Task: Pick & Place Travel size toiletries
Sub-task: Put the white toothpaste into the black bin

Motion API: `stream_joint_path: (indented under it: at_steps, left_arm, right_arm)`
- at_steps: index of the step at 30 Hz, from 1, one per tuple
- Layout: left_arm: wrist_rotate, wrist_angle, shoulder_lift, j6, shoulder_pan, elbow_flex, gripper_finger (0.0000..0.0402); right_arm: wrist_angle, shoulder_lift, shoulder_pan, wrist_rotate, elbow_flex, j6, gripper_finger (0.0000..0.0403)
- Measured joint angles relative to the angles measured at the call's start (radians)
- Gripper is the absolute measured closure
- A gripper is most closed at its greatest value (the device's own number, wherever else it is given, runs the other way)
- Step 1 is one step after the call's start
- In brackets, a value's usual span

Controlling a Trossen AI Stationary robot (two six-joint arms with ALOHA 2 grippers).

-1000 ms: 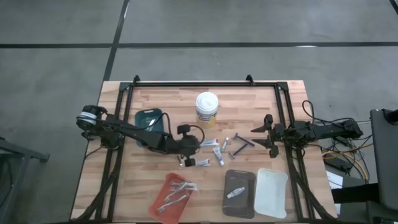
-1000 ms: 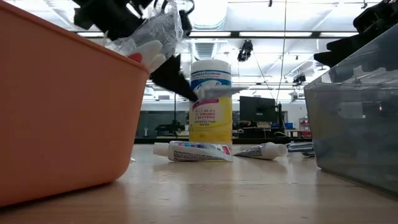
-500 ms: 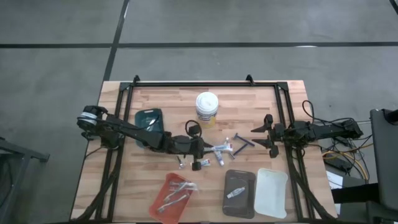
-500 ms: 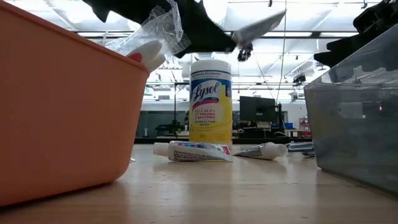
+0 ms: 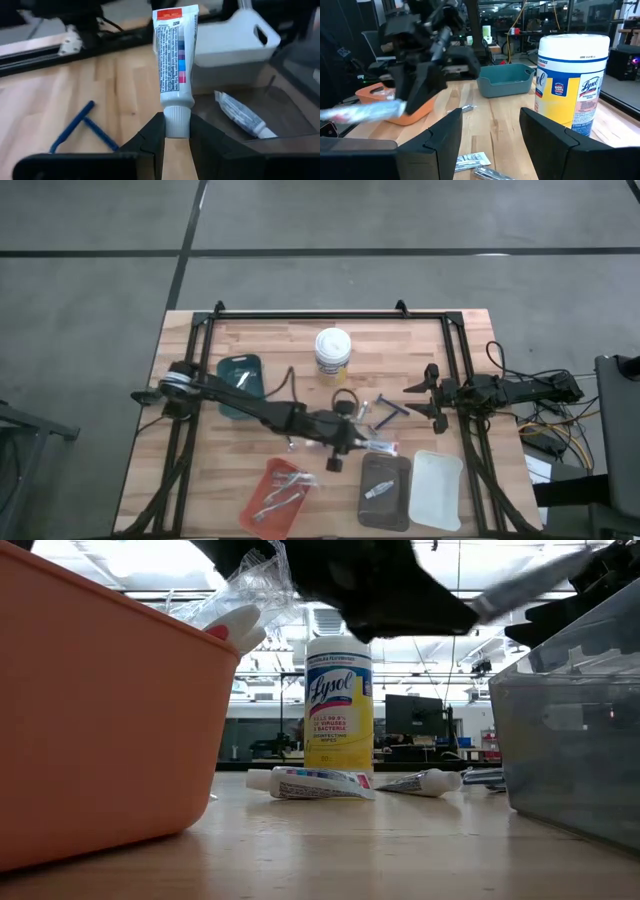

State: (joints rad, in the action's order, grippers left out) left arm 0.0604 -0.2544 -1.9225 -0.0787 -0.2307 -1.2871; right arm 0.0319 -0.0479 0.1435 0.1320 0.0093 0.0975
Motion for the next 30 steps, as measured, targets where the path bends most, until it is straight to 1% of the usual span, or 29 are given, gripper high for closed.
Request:
stream_joint_path:
  at_steps: [3, 5, 9, 12, 20, 25, 30]
  left_arm:
    - [-0.028, 0.095, -0.053, -0.017, -0.009, -0.103, 0.0323]
    - [-0.052, 0.128, -0.086, -0.028, -0.018, -0.166, 0.0323]
    - [-0.074, 0.154, -0.153, -0.051, -0.042, -0.258, 0.0323]
    - [-0.076, 0.161, -0.196, -0.054, -0.054, -0.297, 0.0323]
    - [-0.071, 0.161, -0.246, 0.028, -0.086, -0.318, 0.0323]
    - [-0.073, 0.159, -0.246, 0.028, -0.099, -0.313, 0.0323]
    - [-0.071, 0.158, -0.246, -0.006, -0.098, -0.313, 0.0323]
  right_arm:
    - [0.000, 0.000, 0.000, 0.000, 0.000, 0.004, 0.0207]
    - [0.000, 0.000, 0.000, 0.000, 0.000, 0.003, 0.0207]
    - [0.000, 0.000, 0.000, 0.000, 0.000, 0.000, 0.0207]
    - [0.000, 0.000, 0.000, 0.000, 0.000, 0.004, 0.0206]
    - [0.000, 0.000, 0.000, 0.000, 0.000, 0.001, 0.0207]
    - [0.000, 0.000, 0.000, 0.000, 0.000, 0.004, 0.0207]
    - [0.000, 0.000, 0.000, 0.000, 0.000, 0.002, 0.0207]
